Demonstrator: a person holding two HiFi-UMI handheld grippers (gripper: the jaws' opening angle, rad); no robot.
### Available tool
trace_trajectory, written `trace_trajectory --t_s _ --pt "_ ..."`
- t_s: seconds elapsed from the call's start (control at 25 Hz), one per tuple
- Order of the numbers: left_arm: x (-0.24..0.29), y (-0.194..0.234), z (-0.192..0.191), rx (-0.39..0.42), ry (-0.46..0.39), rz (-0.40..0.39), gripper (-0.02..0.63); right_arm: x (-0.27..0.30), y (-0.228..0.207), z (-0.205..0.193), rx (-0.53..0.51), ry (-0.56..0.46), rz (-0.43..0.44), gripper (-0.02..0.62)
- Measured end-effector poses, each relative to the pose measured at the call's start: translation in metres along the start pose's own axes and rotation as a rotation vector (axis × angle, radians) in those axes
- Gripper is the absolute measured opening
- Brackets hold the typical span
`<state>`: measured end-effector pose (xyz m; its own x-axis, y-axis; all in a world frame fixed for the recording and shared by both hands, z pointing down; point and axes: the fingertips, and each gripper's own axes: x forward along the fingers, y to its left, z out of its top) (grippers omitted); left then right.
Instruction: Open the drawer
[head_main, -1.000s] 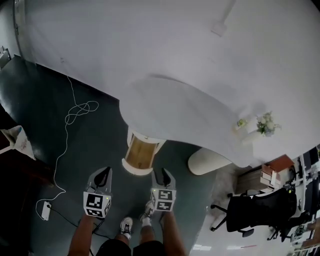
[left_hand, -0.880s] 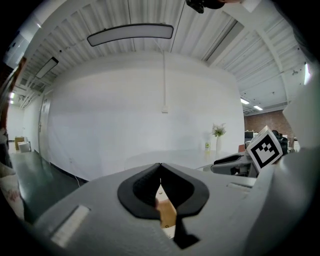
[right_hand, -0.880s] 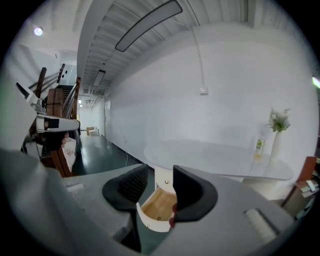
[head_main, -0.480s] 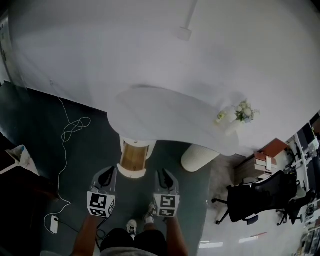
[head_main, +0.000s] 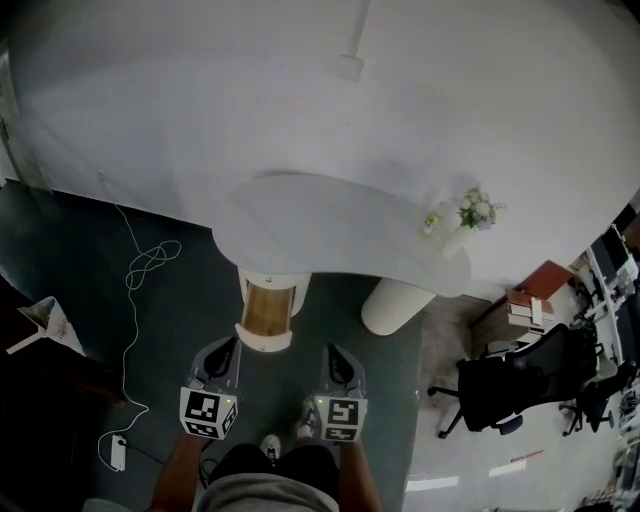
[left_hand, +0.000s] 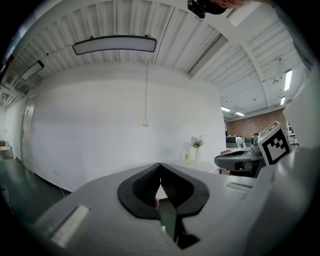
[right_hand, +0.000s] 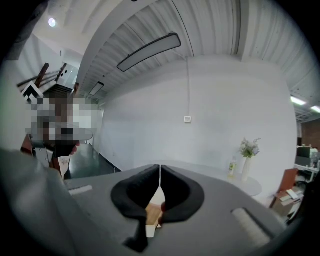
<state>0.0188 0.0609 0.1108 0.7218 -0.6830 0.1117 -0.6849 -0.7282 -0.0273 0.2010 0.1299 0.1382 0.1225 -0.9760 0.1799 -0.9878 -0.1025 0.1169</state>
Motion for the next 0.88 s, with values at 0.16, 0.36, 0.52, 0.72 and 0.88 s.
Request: trace_trajectory --t_s 0.16,0.36,0.52,0.72,0.88 --pt "-0.009 -0.002 -0.002 -0.010 0.002 0.007 0.011 -0.018 -0.001 -0.006 0.001 0.007 -0.012 0.006" --pt "-0.019 -0.003 -0.005 -0.012 0.007 0.009 0.011 -0.033 0.001 -0.008 0.003 0.008 -0.018 0.006" --pt "-0.022 -0.004 -0.002 -0.009 0.003 0.006 0.011 -0.037 0.000 -0.002 0.003 -0.006 -0.022 0.005" --pt "-0.027 -0.006 -0.005 -0.011 0.008 0.004 0.010 -0.040 0.006 0.000 -0.003 -0.010 -0.017 0.005" --pt "-0.027 -0.006 -0.006 -0.016 0.011 0.005 0.010 -0.041 0.006 0.000 -0.006 -0.009 -0.021 0.005"
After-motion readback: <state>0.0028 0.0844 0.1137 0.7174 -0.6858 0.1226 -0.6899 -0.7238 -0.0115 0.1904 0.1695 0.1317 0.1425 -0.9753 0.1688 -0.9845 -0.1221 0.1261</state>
